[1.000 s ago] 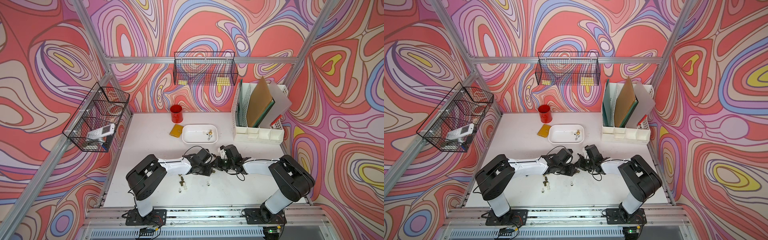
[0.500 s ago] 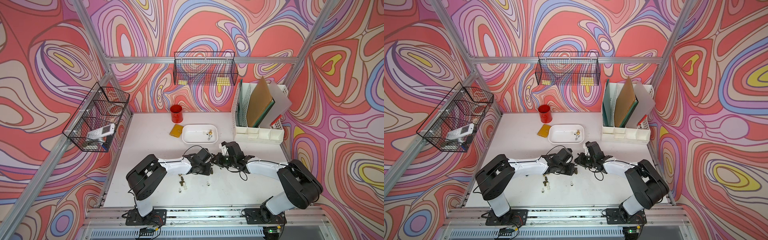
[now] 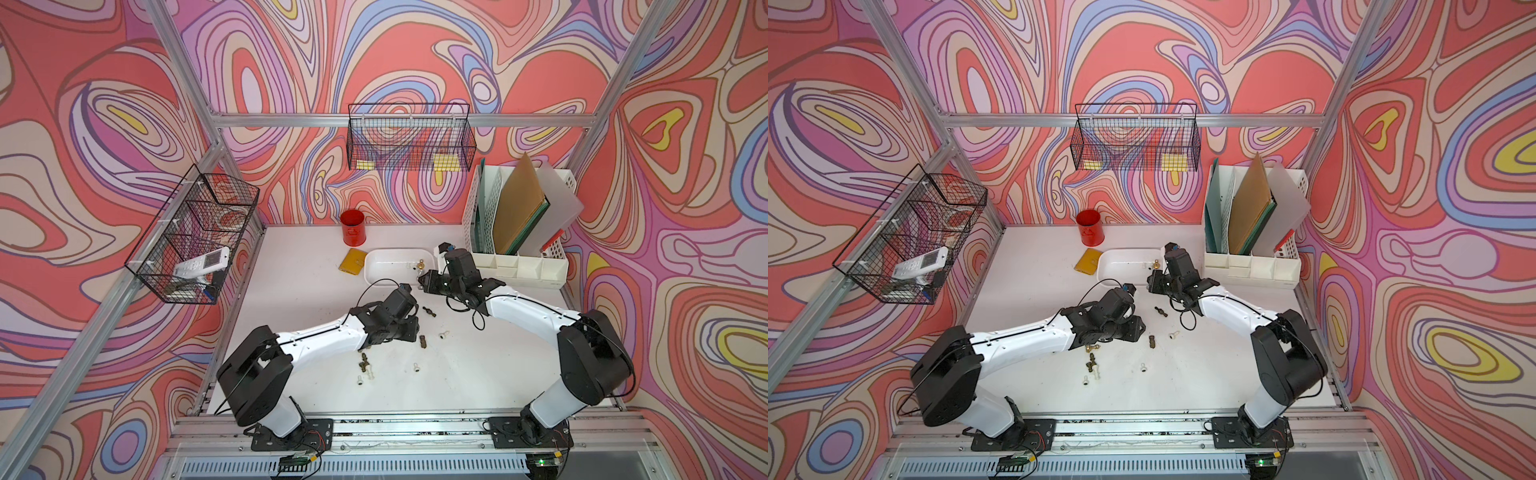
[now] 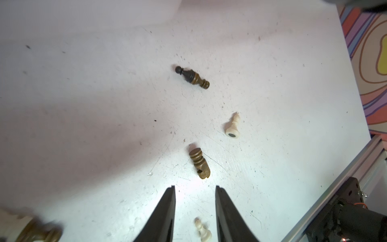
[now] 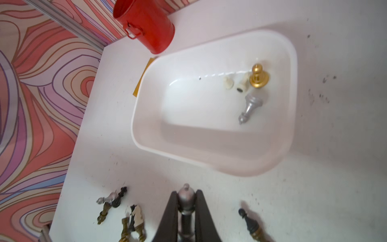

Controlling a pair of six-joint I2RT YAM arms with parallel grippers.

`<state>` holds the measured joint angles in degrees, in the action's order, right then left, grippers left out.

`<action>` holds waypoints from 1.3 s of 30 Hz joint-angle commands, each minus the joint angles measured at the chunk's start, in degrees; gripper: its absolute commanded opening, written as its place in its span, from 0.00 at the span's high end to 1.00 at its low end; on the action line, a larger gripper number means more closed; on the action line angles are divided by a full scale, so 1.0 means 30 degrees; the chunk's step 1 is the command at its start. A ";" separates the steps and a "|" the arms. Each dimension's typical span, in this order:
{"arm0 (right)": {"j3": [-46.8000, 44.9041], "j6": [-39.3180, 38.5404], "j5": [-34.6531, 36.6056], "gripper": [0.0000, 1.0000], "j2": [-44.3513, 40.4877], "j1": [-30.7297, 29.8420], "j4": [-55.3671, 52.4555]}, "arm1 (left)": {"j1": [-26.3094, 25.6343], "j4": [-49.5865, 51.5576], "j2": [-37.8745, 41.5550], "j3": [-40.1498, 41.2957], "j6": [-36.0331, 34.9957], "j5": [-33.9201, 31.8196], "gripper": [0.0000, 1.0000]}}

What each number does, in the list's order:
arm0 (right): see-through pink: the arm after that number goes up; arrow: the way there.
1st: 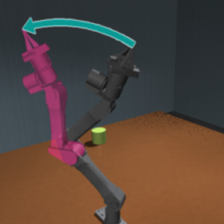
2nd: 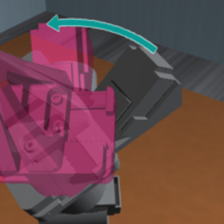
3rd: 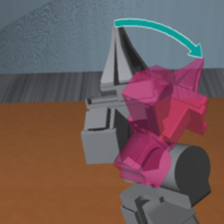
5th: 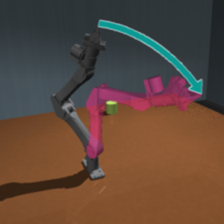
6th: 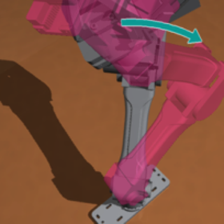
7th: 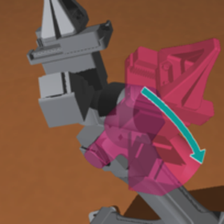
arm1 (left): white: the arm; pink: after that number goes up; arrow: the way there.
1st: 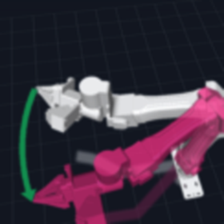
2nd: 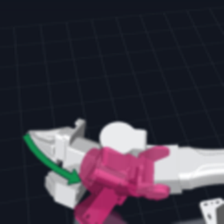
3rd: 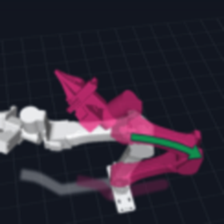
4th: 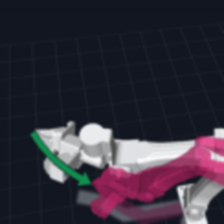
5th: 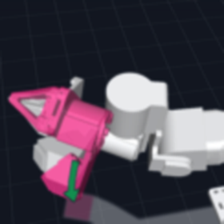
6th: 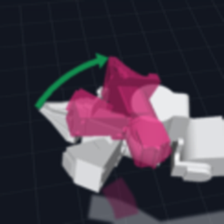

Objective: Put the chess pieces into the storage box
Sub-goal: Pick up the chess piece at the center of the board, then place the chess piece in the storage box.

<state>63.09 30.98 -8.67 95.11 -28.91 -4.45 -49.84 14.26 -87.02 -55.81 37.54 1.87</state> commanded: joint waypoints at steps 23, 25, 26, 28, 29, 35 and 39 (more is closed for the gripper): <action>0.7877 -0.6718 0.1042 0.79 1.1158 0.0139 0.6509 | 0.2557 0.2324 0.5554 0.1753 -0.1820 -0.4432 0.63; 0.7758 -0.6744 0.1067 0.78 1.1093 0.0166 0.6630 | 0.2584 0.2247 0.5522 0.1671 -0.1893 -0.4431 0.62; 0.7671 -0.6739 0.1059 0.78 1.1048 0.0154 0.6732 | 0.2589 0.2219 0.5488 0.1652 -0.1915 -0.4432 0.63; 0.7409 -0.6631 0.0886 0.77 1.0849 0.0143 0.6967 | 0.2611 0.2208 0.5508 0.1663 -0.1910 -0.4430 0.62; 0.7283 -0.6608 0.0726 0.75 1.0753 0.0144 0.7108 | 0.2611 0.2219 0.5540 0.1670 -0.1926 -0.4406 0.62; 0.6259 -0.6060 0.0463 0.75 0.9633 0.0142 0.7790 | 0.2622 0.2192 0.6006 0.2212 -0.1631 -0.4292 0.62; 0.5982 -0.5831 -0.0115 0.75 0.8511 0.0133 0.7687 | 0.2639 0.2285 0.6163 0.2460 -0.1696 -0.4074 0.62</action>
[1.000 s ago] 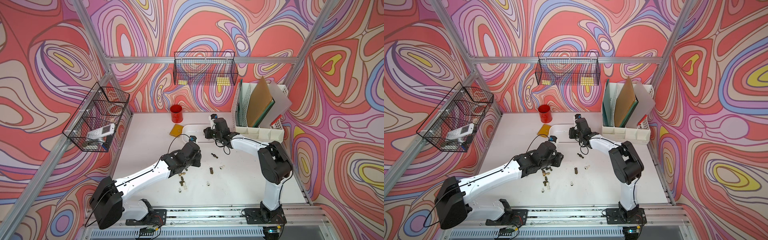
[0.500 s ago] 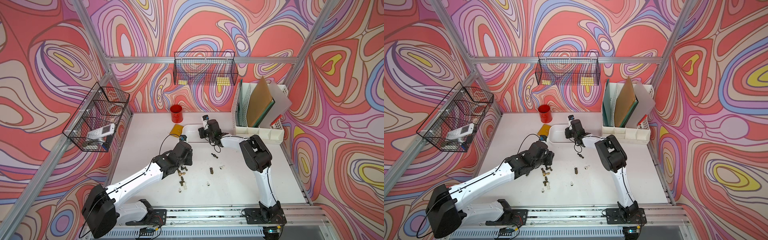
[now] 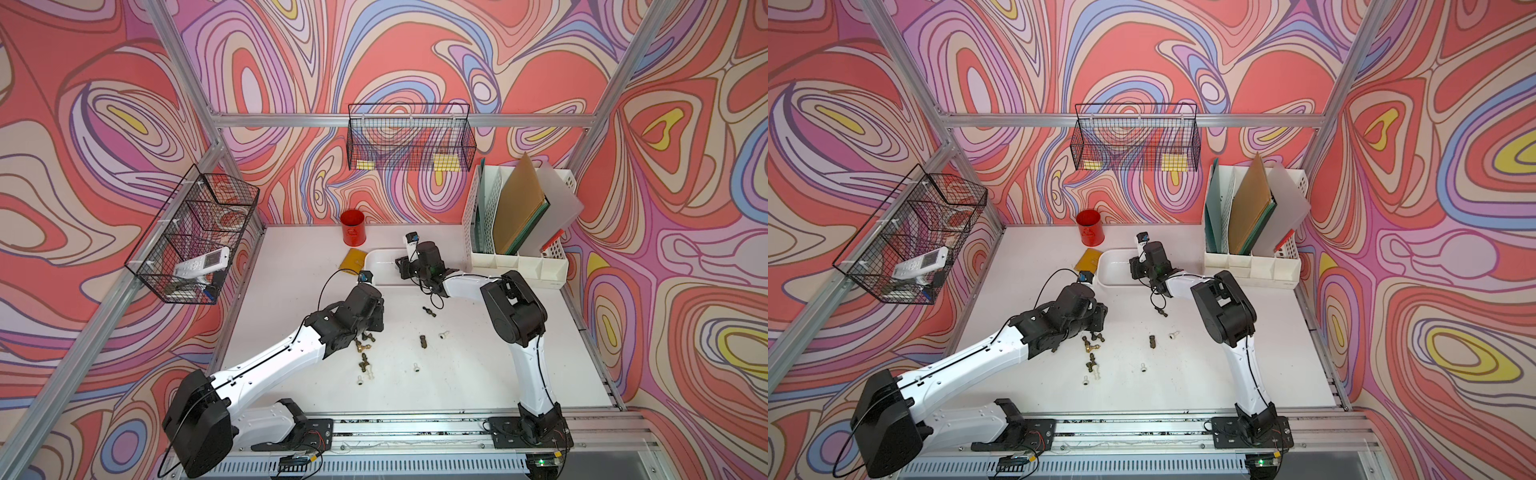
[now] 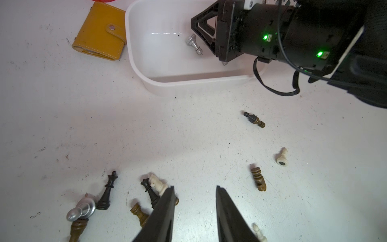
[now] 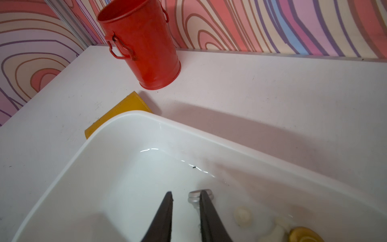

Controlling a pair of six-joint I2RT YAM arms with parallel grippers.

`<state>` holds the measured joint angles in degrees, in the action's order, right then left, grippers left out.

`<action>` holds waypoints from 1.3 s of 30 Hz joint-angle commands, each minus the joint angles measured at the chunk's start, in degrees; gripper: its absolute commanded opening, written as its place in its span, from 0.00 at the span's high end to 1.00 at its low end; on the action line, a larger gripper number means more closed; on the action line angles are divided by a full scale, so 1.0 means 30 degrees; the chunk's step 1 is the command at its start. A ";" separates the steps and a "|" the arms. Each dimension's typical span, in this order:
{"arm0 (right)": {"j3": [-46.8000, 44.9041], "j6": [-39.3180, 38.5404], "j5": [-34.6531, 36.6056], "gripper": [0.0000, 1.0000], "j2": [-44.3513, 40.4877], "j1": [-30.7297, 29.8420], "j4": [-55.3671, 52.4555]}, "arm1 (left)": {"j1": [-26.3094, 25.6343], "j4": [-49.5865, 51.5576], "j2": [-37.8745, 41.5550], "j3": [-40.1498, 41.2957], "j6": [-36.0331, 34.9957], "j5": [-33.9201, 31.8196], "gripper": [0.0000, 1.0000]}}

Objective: Put the chess pieces into the storage box
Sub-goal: Place the chess piece in the storage box, then pick up the chess piece at the center of the board.

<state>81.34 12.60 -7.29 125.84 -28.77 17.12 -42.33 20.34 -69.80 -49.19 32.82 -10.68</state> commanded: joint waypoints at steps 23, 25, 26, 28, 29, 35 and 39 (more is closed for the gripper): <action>-0.7789 0.2159 0.6238 0.72 -1.4859 0.0582 -0.7671 | -0.3276 -0.1609 -0.6855 -0.3054 0.2742 0.3918 0.53; -0.8463 0.2028 0.6640 0.72 -1.5785 0.0648 -0.7671 | -0.3523 -0.1595 -0.7638 -0.3594 0.2744 0.3922 0.53; -0.8712 0.1926 0.6801 0.72 -1.6210 0.0666 -0.7663 | -0.3588 -0.1596 -0.8089 -0.3912 0.2724 0.4027 0.53; -0.9027 0.1709 0.7164 0.71 -1.6782 0.0689 -0.7707 | -0.3756 -0.1463 -0.8790 -0.4407 0.2636 0.4165 0.52; -0.9113 0.1592 0.7328 0.71 -1.7001 0.0733 -0.7827 | -0.3841 -0.1308 -0.9146 -0.4633 0.2556 0.4102 0.52; -0.9275 0.1249 0.7806 0.72 -1.7396 0.0749 -0.8166 | -0.4271 -0.0559 -1.0781 -0.5709 0.2176 0.3856 0.52; -0.9300 0.1220 0.7602 0.72 -1.7301 0.0765 -0.8138 | -0.4501 -0.0061 -1.1639 -0.6108 0.1851 0.3521 0.52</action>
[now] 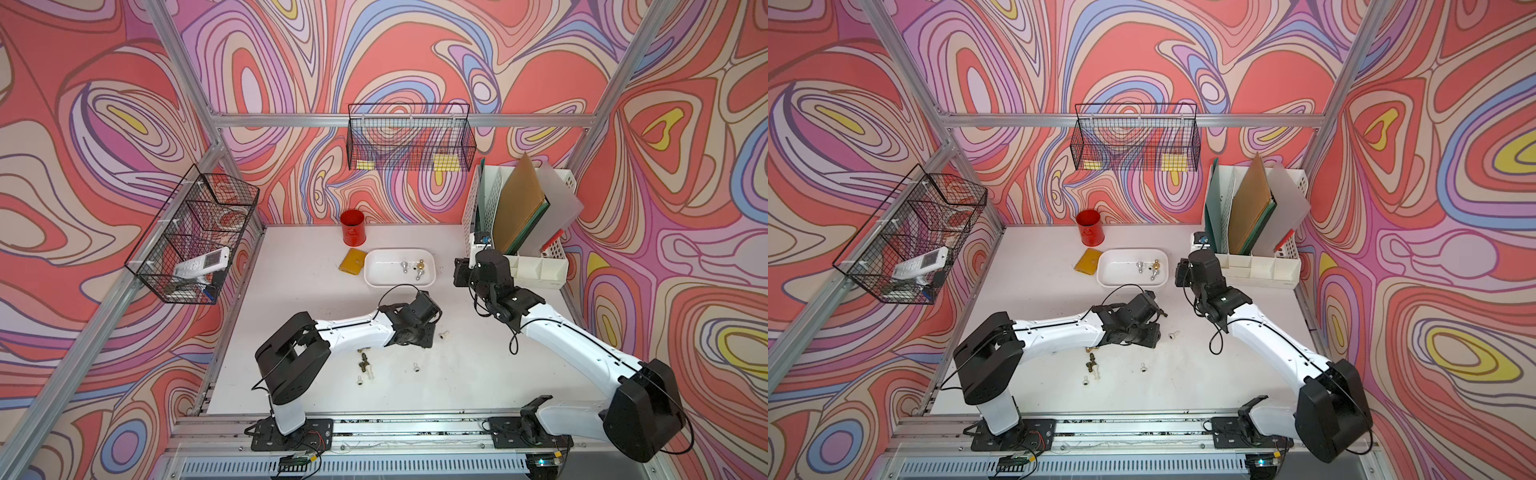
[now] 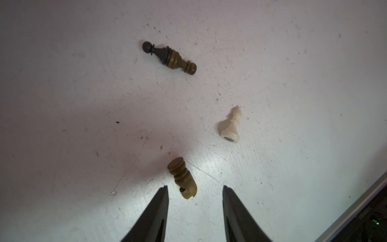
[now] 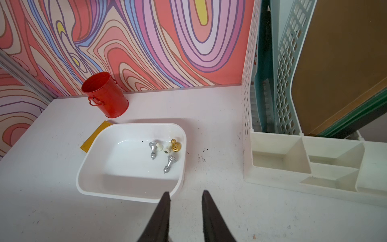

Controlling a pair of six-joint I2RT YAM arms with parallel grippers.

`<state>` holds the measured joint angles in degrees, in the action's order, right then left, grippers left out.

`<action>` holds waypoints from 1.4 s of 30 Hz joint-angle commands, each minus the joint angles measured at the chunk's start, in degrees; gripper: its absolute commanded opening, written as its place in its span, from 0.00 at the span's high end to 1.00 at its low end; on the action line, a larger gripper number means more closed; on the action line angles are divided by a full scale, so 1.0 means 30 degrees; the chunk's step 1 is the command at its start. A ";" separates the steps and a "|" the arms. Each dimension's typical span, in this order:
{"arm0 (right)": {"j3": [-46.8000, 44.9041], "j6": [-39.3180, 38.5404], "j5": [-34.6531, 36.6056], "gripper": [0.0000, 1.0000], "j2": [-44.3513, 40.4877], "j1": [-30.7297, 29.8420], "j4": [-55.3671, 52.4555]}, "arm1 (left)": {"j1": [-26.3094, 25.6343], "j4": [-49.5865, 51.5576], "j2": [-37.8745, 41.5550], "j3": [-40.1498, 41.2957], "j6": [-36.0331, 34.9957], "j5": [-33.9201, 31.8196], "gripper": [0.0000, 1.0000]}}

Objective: Put the chess pieces into the storage box
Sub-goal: Pick up the chess piece at the center of the board.

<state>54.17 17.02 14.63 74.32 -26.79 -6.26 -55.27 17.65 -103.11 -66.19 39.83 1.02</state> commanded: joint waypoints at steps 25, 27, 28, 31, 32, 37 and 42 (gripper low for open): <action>-0.0325 -0.0457 0.0069 0.72 0.0174 0.0110 -0.0317 | -0.0530 0.5542 -0.3136 -0.1823 -0.3658 -0.3715 0.64; -0.0231 -0.0428 -0.0026 0.72 0.0372 0.0081 -0.0343 | -0.0533 0.5745 -0.3078 -0.1716 -0.3969 -0.3884 0.67; -0.0132 -0.0399 -0.0068 0.72 0.0471 0.0096 -0.0415 | -0.0533 0.5801 -0.3045 -0.1661 -0.4102 -0.3973 0.69; 0.0132 -0.0377 -0.0175 0.72 0.0510 0.0084 -0.0716 | -0.0533 0.5624 -0.2864 -0.1434 -0.4581 -0.3758 0.75; 0.0138 -0.0342 -0.0190 0.72 0.0434 0.0107 -0.0797 | -0.0533 0.5602 -0.2766 -0.1403 -0.4717 -0.3641 0.76; -0.0416 -0.0105 -0.0104 0.72 0.0096 0.0103 -0.0330 | -0.0548 0.5571 -0.2261 -0.1764 -0.5276 -0.2921 0.82; -0.0391 -0.0060 -0.0261 0.72 -0.0017 0.0109 -0.0506 | -0.0508 0.5868 -0.1200 -0.2454 -0.5757 -0.3374 0.82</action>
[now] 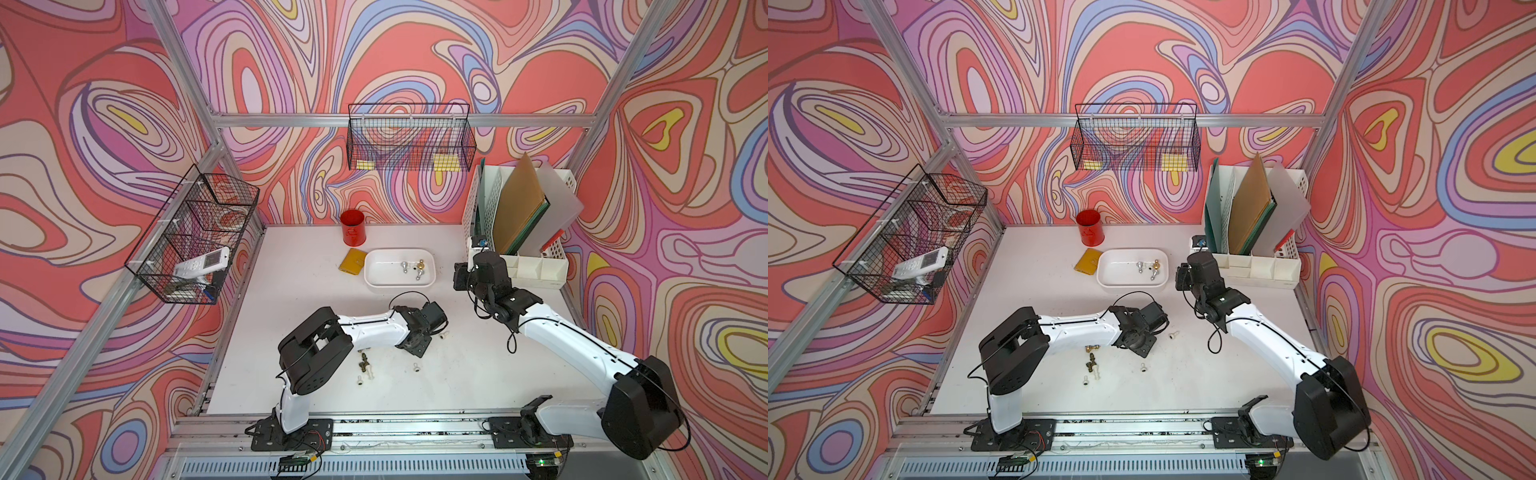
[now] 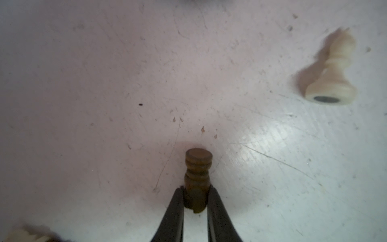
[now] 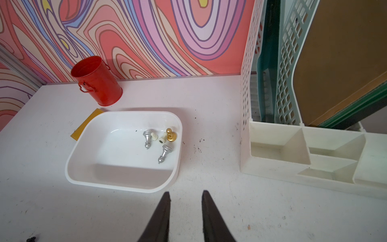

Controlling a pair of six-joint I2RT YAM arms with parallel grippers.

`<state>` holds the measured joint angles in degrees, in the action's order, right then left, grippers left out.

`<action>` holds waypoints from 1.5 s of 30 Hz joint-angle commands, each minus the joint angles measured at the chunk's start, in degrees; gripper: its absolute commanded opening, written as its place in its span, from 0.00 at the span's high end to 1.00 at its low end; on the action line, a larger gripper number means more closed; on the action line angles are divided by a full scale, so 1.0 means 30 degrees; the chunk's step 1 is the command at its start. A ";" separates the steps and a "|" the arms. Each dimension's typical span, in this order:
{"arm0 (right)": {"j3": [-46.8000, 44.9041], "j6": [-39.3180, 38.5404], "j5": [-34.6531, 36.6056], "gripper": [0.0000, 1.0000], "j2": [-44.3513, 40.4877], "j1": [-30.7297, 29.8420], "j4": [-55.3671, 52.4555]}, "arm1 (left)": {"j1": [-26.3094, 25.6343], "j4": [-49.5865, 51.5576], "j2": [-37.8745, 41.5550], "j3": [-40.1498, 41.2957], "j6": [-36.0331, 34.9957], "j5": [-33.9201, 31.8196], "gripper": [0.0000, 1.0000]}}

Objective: Put the chess pieces into the storage box
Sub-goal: Pick up the chess piece at the center of the board, then place the chess piece in the storage box.

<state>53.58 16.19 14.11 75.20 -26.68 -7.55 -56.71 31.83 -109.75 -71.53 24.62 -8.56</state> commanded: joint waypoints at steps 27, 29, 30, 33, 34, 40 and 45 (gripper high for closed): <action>-0.0627 0.0069 -0.0513 0.72 0.0070 0.0054 0.1157 | 0.7220 0.7565 -0.5814 -1.6535 -0.7104 -0.0014 0.81; -0.0468 0.0025 -0.0637 0.72 0.0414 0.0074 0.1195 | 0.7623 0.8727 -0.7543 -1.8651 -0.7342 -0.0220 0.81; -0.0358 -0.0011 -0.0714 0.72 0.0621 0.0059 0.1150 | 0.7802 0.9327 -0.8391 -1.9717 -0.7439 -0.0304 0.81; -0.0108 -0.0034 -0.0974 0.72 0.1093 0.0059 0.1137 | 0.8333 1.0507 -1.0008 -2.1768 -0.7343 -0.0198 0.80; -0.0106 -0.0036 -0.1037 0.72 0.1210 0.0094 0.1209 | 0.8460 1.0478 -1.0254 -2.1928 -0.7343 0.0053 0.80; 0.0112 -0.0143 -0.1188 0.72 0.1957 0.0096 0.1232 | 0.8926 0.9978 -1.0911 -2.2098 -0.7372 0.0948 0.75; 0.0496 -0.0279 -0.1343 0.72 0.2097 0.0077 0.0622 | 0.8971 0.9570 -1.0627 -2.2111 -0.7248 0.0701 0.59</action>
<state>53.23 15.97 10.79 81.01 -26.68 -4.62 -29.71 59.96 -141.93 -136.62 3.14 -6.98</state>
